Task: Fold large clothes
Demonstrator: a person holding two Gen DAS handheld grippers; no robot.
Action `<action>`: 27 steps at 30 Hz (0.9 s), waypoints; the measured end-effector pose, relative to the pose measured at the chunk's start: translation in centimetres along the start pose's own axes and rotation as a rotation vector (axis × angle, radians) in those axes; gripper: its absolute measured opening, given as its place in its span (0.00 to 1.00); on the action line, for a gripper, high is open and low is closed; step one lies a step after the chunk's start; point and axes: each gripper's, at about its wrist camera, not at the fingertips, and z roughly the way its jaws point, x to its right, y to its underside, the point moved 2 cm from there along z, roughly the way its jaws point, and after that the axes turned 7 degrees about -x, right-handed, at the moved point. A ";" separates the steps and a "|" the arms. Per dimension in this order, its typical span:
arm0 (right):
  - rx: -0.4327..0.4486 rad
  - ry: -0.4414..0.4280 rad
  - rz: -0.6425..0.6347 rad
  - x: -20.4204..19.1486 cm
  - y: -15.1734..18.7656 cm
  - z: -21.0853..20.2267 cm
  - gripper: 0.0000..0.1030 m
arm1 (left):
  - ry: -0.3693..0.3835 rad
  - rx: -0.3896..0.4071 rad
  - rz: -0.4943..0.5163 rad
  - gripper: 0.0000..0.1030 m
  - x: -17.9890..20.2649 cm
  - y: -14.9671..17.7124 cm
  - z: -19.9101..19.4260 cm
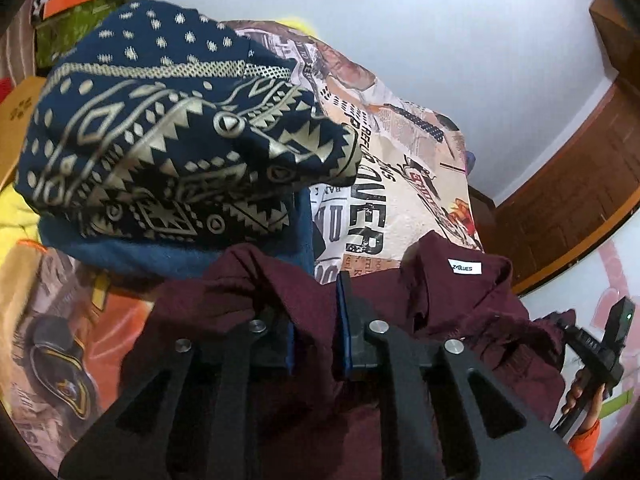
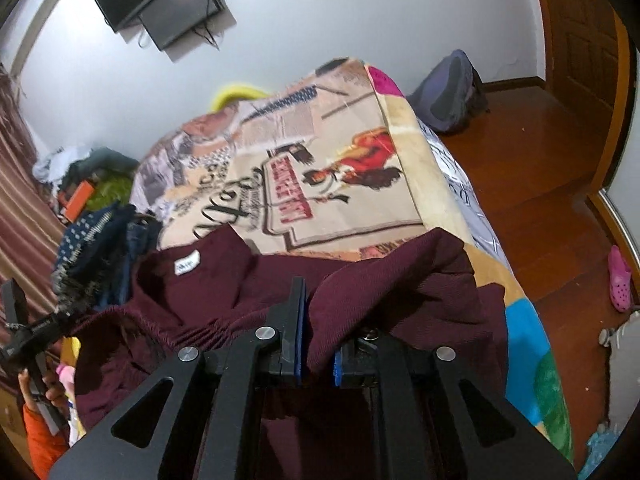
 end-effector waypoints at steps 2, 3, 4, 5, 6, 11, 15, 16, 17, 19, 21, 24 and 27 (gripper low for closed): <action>-0.020 0.023 -0.016 -0.3 -0.2 0.1 0.10 | 0.002 0.002 -0.003 0.27 0.3 0.1 -0.1; -0.033 0.034 -0.028 -0.5 -0.2 -0.2 0.11 | 0.000 0.007 -0.001 0.37 0.6 0.2 -0.4; -0.044 0.044 -0.038 -0.7 -0.3 -0.3 0.13 | -0.003 0.009 0.001 0.52 0.9 0.1 -0.5; -0.061 0.058 -0.053 -1.0 -0.3 -0.8 0.14 | -0.008 0.013 0.008 0.59 1.4 0.3 -0.9; -0.073 0.070 -0.063 -1.3 -0.4 -1.1 0.16 | -0.008 0.018 0.016 0.68 1.9 0.3 -1.2; -0.059 0.133 -0.128 -3.0 0.3 -3.1 0.24 | -0.024 0.030 0.091 0.69 4.2 1.1 -3.0; -0.034 0.183 -0.174 -3.9 1.3 -4.7 0.27 | -0.038 0.024 0.154 0.69 5.7 2.7 -4.1; -0.027 0.186 -0.180 -4.0 1.5 -5.1 0.30 | -0.039 0.019 0.171 0.69 6.1 3.2 -4.2; -0.013 0.184 -0.187 -4.0 1.6 -5.7 0.32 | -0.042 0.014 0.185 0.70 6.3 3.7 -4.3; 0.039 0.181 -0.191 -4.2 1.9 -7.6 0.42 | -0.056 -0.002 0.237 0.70 7.1 5.2 -4.4; 0.088 0.179 -0.197 -4.5 2.1 -9.0 0.45 | -0.078 -0.027 0.296 0.70 7.9 6.9 -4.0; 0.130 0.160 -0.224 -5.6 2.7 -10.3 0.59 | -0.100 -0.072 0.354 0.70 8.6 9.3 -3.1; 0.136 0.166 -0.298 -7.4 4.1 -9.8 0.65 | -0.109 -0.132 0.357 0.70 8.6 11.3 -1.2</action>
